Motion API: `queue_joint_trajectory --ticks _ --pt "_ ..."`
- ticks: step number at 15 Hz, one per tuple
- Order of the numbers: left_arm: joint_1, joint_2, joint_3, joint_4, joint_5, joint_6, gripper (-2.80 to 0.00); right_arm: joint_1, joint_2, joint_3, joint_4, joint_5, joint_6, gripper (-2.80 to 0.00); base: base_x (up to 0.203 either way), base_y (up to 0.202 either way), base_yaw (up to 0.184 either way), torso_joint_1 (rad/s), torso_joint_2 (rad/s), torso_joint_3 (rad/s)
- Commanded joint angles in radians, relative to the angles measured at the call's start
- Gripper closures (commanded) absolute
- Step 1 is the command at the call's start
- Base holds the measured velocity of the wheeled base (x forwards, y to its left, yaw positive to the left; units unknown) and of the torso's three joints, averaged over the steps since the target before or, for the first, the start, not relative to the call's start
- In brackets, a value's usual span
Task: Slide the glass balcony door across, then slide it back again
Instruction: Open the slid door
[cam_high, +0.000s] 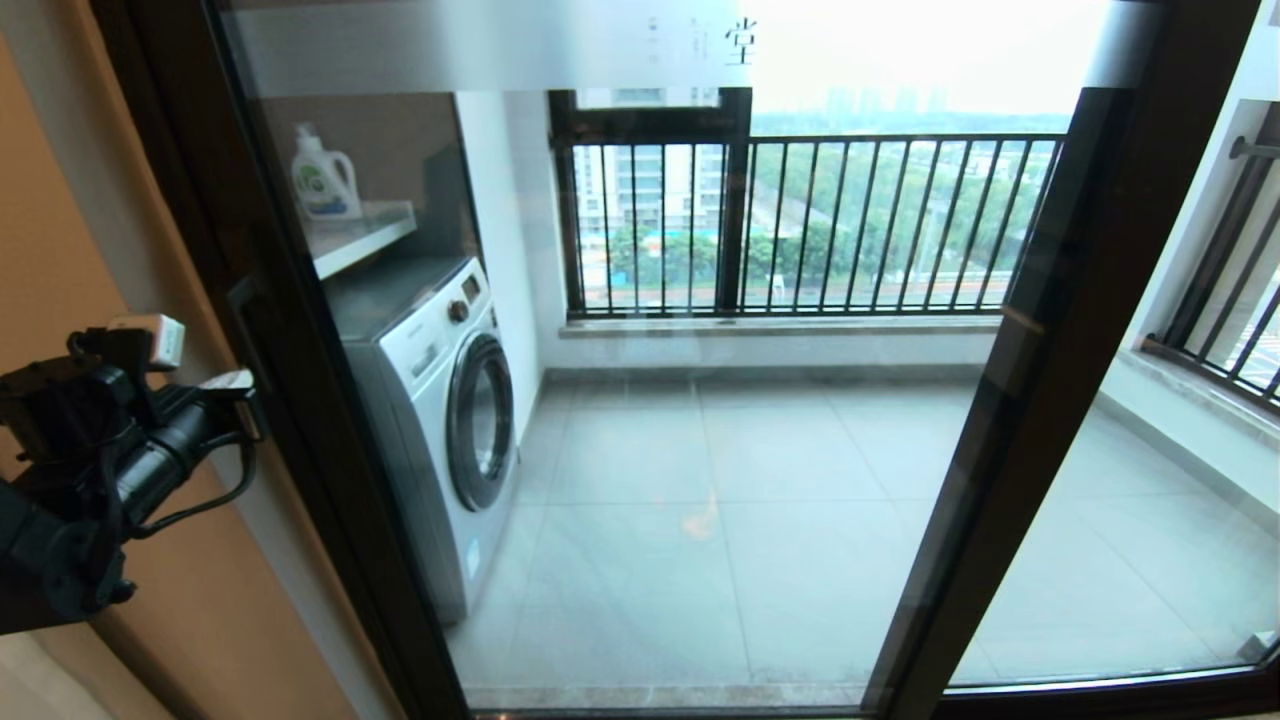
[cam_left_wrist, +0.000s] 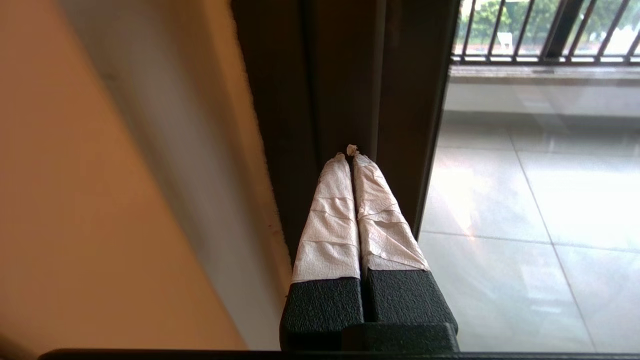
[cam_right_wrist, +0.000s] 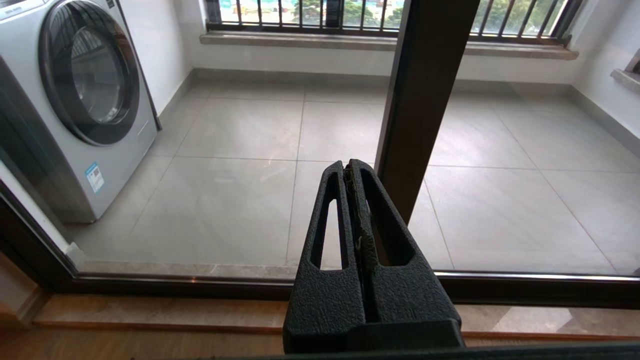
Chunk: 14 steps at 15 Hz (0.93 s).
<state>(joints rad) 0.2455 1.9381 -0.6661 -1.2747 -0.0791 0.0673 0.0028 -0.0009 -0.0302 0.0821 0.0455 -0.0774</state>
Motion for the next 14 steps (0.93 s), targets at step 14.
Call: queue_joint_trajectory --ticks 14 --pt "0.026 -0.070 -0.069 -0.001 -0.004 0.000 0.00 0.000 0.001 0.000 0.001 0.000 -0.001 0.00 0.000 0.000 0.000 0.000 0.00 0.000"
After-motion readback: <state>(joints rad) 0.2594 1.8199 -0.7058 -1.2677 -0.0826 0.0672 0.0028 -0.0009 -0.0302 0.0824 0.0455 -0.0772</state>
